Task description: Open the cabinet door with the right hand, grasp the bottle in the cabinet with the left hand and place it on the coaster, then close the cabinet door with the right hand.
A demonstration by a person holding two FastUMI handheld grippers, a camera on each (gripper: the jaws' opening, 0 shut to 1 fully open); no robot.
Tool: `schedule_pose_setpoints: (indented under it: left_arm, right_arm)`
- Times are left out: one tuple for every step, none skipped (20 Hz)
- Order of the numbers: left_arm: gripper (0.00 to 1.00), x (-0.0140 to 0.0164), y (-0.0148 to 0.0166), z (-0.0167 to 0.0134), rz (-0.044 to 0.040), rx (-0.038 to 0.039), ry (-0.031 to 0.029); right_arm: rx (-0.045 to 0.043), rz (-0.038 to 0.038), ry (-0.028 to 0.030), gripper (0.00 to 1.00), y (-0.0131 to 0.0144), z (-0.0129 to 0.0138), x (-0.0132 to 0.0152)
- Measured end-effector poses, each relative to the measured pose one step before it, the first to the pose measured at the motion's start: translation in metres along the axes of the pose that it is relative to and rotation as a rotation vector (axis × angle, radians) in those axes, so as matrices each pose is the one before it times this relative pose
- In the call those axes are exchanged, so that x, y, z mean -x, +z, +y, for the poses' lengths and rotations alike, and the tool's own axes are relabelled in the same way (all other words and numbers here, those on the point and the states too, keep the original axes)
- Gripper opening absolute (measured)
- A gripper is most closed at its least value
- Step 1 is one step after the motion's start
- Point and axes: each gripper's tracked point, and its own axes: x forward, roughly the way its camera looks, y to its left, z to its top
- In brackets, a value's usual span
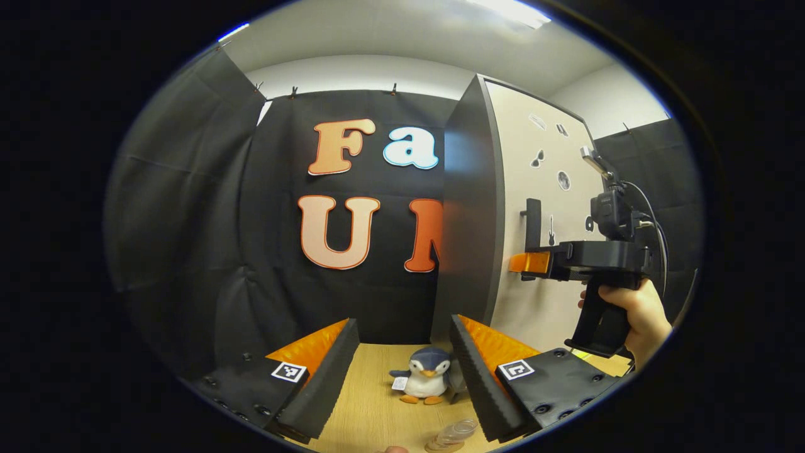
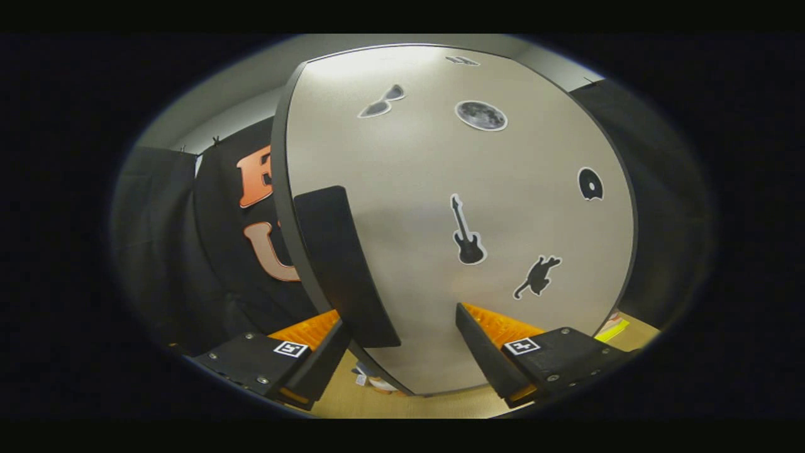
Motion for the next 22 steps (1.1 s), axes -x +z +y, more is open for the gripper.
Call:
schedule_pose_setpoints:
  left_arm:
    - [0.95,-0.00099,-0.00177,0.00181,0.00172,0.00028,0.00652]
    - [0.96,-0.00031,-0.00095,0.00066,0.00266,0.00006,0.00419]
    - [0.96,0.00139,-0.00018,0.00097,0.00075,0.00025,0.00429]
    - [0.96,0.00108,-0.00084,-0.00058,0.0013,-0.00086,0.00211]
    - [0.95,0.00093,-0.00085,-0.00063,0.0,-0.00191,0.00409]
    - [0.95,0.00163,-0.00099,-0.00117,0.00173,-0.00188,0.00258]
    - [0.95,-0.0007,-0.00033,-0.00064,0.00239,0.00023,0.00272]
    - [0.95,-0.00024,-0.00098,-0.0023,0.0027,0.00194,-0.00049]
    - [0.95,0.0027,-0.00092,-0.00276,0.00172,0.00182,0.00128]
    - [0.95,-0.00007,0.00085,-0.00119,-0.0027,0.00123,0.00146]
    - [0.95,-0.00041,0.00091,-0.00053,-0.00199,-0.00003,0.00412]
    - [0.95,0.00103,0.00034,-0.0009,-0.00139,0.00173,0.00422]
    - [0.95,0.00152,-0.00019,-0.00204,-0.00187,0.00486,0.00283]
    - [0.95,0.00059,0.00066,-0.00102,-0.00179,0.00465,0.00123]
    - [0.95,-0.00246,0.00112,-0.00172,-0.00174,0.00046,0.00235]
    - [0.95,-0.00105,0.00153,-0.00085,-0.0023,-0.00335,0.00608]
    - [0.96,0.00015,0.00048,-0.00238,-0.00202,-0.00367,0.00122]
    - [0.96,0.00066,0.00057,-0.00251,-0.00294,-0.00305,0.00147]
    - [0.95,-0.00007,-0.00049,-0.00313,0.00058,-0.00464,-0.0014]
    - [0.95,0.00011,-0.00031,-0.00356,-0.00017,-0.00373,-0.00113]
    - [0.95,0.00094,0.00076,-0.00461,0.00023,-0.00173,-0.00465]
    - [0.95,-0.00011,0.00046,-0.00496,-0.00189,-0.00381,-0.00591]
  right_arm:
    - [0.01269,-0.00236,-0.00089,0.98,-0.00073,-0.00043,0.00253]
    - [0.01235,-0.00042,0.00094,0.97,-0.00118,-0.00035,0.00164]
    - [0.01449,0.00097,0.00261,0.97,-0.00148,0.0001,0.00241]
    - [0.01815,-0.00255,0.00123,0.97,-0.00102,-0.00072,0.0048]
    - [0.02298,-0.00535,0.00321,0.97,-0.00022,0.00003,0.0054]
    - [0.02399,-0.00426,0.00141,0.97,-0.0003,-0.00038,0.00592]
    - [0.0254,-0.00202,-0.00128,0.97,-0.0005,-0.00064,0.00626]
    - [0.02829,-0.00648,-0.01176,0.98,0.00097,-0.00364,0.00633]
    - [0.02728,-0.00942,-0.00844,0.97,0.00229,-0.0034,0.00703]
    - [0.02132,-0.00544,-0.00403,0.98,0.00152,-0.00277,0.00694]
    - [0.01412,-0.00128,0.0002,0.97,0.0004,-0.0027,0.00769]
    - [0.00768,-0.00018,0.0015,0.98,0.00053,-0.00262,0.00776]
    - [0.00628,-0.00241,-0.00005,0.97,0.001,-0.00339,0.00825]
    - [0.00851,-0.00456,-0.00571,0.97,0.0008,-0.00469,0.00842]
    - [0.01276,-0.0041,-0.00266,0.97,0.00084,-0.00387,0.00894]
    - [0.01993,-0.00682,-0.00525,0.97,0.00038,-0.00507,0.0092]
    - [0.02146,-0.00334,-0.00851,0.97,0.00007,-0.00613,0.00943]
    - [0.02332,-0.00701,-0.01183,0.97,0.00033,-0.00584,0.01034]
    - [0.01662,-0.00355,-0.01233,0.97,-0.00044,-0.00664,0.00912]
    - [0.01052,-0.00162,-0.00545,0.97,-0.00098,-0.00454,0.00927]
    - [-0.00104,0.00047,-0.0021,0.98,-0.00123,-0.00446,0.0084]
    - [-0.00971,-0.00579,0.00014,0.97,0.00003,-0.00373,0.00722]
